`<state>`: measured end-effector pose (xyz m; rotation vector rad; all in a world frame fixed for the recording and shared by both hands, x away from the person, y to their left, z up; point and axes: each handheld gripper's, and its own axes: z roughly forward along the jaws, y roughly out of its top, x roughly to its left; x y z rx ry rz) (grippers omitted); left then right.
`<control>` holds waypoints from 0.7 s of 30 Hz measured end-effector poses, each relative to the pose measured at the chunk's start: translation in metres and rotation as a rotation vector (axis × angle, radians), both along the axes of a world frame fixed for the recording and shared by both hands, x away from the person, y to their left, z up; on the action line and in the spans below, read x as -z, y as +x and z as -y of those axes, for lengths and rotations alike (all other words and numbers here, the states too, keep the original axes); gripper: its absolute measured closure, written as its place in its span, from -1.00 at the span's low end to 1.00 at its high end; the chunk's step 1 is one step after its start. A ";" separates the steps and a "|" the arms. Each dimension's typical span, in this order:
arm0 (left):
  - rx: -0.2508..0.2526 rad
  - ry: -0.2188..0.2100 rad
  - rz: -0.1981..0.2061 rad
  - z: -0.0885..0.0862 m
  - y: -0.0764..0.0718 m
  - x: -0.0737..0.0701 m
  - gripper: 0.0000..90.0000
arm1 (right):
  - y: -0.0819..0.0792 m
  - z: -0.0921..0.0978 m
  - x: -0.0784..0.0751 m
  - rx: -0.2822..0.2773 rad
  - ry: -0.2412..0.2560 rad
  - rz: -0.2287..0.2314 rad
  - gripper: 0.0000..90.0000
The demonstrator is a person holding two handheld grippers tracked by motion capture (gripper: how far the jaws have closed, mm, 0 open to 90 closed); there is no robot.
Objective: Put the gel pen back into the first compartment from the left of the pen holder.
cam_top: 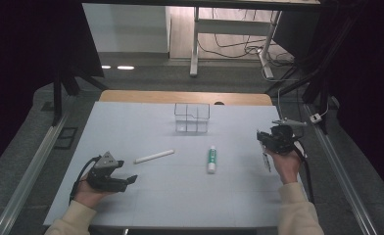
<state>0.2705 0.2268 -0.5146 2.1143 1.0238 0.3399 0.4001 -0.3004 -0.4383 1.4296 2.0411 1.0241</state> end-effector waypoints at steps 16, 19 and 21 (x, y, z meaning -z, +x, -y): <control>-0.001 -0.002 0.000 0.000 0.000 0.000 -0.52 | 0.000 -0.015 -0.007 -0.059 0.042 0.074 0.78; -0.001 -0.002 0.000 0.000 0.000 0.000 -0.52 | 0.000 -0.020 -0.009 -0.069 0.053 0.092 0.78; -0.001 -0.002 0.000 0.000 0.000 0.000 -0.52 | 0.000 -0.025 -0.013 -0.085 0.059 0.113 0.78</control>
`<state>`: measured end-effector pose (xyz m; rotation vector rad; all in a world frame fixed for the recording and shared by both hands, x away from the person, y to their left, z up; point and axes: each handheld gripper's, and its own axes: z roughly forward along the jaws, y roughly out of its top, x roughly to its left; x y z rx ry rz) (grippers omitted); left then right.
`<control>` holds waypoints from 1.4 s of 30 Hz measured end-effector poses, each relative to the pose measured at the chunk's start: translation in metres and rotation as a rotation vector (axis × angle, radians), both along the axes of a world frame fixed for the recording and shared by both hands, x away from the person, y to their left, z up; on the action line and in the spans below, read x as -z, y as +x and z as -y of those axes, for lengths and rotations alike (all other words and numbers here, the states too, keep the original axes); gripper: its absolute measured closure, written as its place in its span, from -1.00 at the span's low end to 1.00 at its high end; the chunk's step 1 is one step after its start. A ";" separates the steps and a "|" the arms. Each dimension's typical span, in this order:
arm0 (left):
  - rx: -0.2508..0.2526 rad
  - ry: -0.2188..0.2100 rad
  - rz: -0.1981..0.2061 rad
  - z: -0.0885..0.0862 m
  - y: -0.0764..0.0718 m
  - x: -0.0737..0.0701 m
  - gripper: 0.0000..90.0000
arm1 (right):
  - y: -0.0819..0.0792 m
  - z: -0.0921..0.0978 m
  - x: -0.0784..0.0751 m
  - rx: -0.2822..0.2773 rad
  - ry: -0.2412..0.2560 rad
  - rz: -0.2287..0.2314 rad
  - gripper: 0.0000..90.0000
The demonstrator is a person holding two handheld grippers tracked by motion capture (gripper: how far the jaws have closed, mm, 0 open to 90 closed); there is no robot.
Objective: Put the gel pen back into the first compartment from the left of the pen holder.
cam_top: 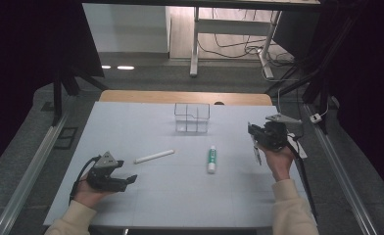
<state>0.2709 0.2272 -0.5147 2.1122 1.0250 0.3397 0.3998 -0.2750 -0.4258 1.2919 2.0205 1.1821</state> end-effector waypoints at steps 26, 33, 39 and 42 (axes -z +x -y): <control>-0.001 -0.005 0.002 -0.001 0.000 0.000 -0.52 | 0.006 -0.047 -0.023 -0.083 0.031 0.083 0.78; -0.001 -0.007 0.003 -0.001 0.000 0.000 -0.52 | 0.008 -0.054 -0.026 -0.094 0.050 0.099 0.78; -0.001 -0.006 0.002 -0.001 0.000 0.000 -0.52 | 0.009 -0.059 -0.029 -0.114 0.072 0.115 0.78; -0.003 -0.008 0.002 -0.001 0.001 0.000 -0.52 | 0.011 -0.060 -0.030 -0.118 0.086 0.122 0.78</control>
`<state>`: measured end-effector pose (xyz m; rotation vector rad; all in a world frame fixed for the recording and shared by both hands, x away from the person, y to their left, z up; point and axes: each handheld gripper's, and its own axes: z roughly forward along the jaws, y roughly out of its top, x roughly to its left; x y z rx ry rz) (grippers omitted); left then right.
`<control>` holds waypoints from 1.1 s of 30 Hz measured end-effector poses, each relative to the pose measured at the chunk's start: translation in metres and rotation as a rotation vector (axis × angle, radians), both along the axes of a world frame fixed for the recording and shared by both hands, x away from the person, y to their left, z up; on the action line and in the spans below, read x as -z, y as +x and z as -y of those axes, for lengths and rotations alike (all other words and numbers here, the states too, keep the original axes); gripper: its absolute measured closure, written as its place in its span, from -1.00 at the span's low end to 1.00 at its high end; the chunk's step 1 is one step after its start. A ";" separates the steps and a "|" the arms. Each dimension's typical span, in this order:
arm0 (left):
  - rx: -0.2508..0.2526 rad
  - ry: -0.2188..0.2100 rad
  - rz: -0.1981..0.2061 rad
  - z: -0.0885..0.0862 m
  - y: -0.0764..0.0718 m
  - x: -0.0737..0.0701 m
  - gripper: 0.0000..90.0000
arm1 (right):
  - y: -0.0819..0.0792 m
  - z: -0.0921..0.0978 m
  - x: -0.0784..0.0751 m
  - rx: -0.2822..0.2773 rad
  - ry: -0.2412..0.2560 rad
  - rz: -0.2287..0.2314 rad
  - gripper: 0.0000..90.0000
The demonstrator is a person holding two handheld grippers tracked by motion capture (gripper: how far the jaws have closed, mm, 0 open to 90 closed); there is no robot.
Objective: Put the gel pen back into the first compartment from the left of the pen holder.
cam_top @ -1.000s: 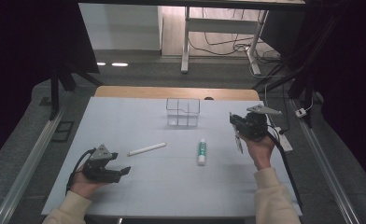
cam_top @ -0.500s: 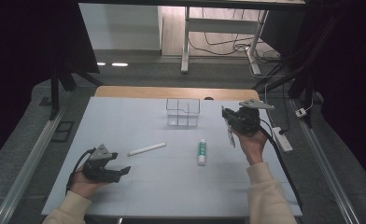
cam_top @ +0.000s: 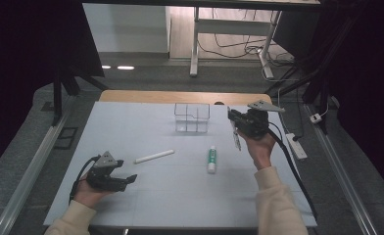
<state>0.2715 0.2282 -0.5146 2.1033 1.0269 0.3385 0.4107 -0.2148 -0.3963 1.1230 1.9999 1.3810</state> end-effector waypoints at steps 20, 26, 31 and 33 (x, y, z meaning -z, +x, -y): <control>0.005 0.004 0.000 0.001 0.001 0.000 -0.52 | 0.014 -0.013 0.000 0.009 0.059 -0.002 0.78; -0.002 -0.006 0.000 0.000 0.001 -0.001 -0.52 | 0.016 -0.018 0.000 -0.013 0.076 0.010 0.78; -0.009 -0.025 0.007 -0.001 0.001 -0.003 -0.52 | 0.018 -0.022 -0.005 -0.025 0.082 0.020 0.78; -0.011 -0.029 0.005 -0.001 0.002 -0.003 -0.52 | 0.019 -0.023 -0.007 -0.025 0.081 0.021 0.78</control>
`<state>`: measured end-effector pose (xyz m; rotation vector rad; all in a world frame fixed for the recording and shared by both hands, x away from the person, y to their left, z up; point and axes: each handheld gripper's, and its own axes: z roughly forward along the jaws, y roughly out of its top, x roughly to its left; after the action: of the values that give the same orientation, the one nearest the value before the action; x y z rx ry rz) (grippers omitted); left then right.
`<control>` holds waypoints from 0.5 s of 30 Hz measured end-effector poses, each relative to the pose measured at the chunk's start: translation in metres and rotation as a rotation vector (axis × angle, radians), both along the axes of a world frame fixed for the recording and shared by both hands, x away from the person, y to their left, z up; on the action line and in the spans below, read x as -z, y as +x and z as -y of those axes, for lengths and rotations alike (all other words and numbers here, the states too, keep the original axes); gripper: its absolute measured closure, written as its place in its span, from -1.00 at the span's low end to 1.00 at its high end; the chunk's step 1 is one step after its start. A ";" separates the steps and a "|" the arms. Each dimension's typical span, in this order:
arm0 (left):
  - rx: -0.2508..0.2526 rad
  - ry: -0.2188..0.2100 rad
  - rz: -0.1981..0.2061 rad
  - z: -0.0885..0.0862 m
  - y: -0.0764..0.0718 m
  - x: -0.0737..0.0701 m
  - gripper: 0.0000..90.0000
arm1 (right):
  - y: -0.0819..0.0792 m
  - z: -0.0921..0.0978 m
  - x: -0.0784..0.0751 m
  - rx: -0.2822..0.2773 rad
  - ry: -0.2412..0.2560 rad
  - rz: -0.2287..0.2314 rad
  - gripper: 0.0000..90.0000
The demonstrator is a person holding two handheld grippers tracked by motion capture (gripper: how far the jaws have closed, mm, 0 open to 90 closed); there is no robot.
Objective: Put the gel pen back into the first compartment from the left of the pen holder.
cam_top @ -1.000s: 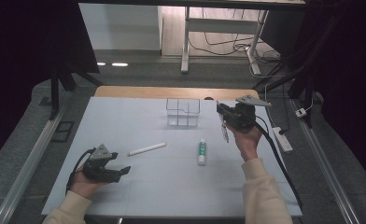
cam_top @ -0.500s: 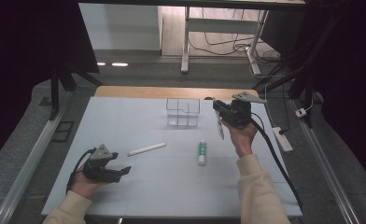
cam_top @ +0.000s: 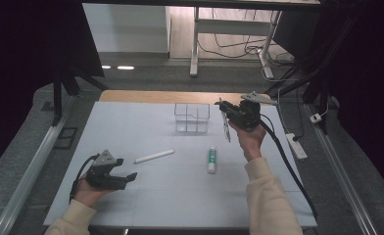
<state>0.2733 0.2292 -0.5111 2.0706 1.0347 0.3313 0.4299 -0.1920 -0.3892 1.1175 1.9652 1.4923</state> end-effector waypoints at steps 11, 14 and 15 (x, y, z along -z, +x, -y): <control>0.005 -0.013 -0.002 0.000 0.000 0.000 -0.52 | 0.010 -0.008 -0.005 -0.003 -0.006 0.011 0.78; 0.007 -0.013 -0.004 0.000 0.001 0.000 -0.52 | 0.014 -0.012 -0.004 -0.009 0.001 0.011 0.78; 0.008 -0.011 -0.004 0.000 0.001 0.000 -0.52 | 0.016 -0.014 -0.003 -0.012 0.002 0.008 0.78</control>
<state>0.2740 0.2291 -0.5114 2.0661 1.0278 0.3175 0.4457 -0.1784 -0.3862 1.1011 1.9681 1.5032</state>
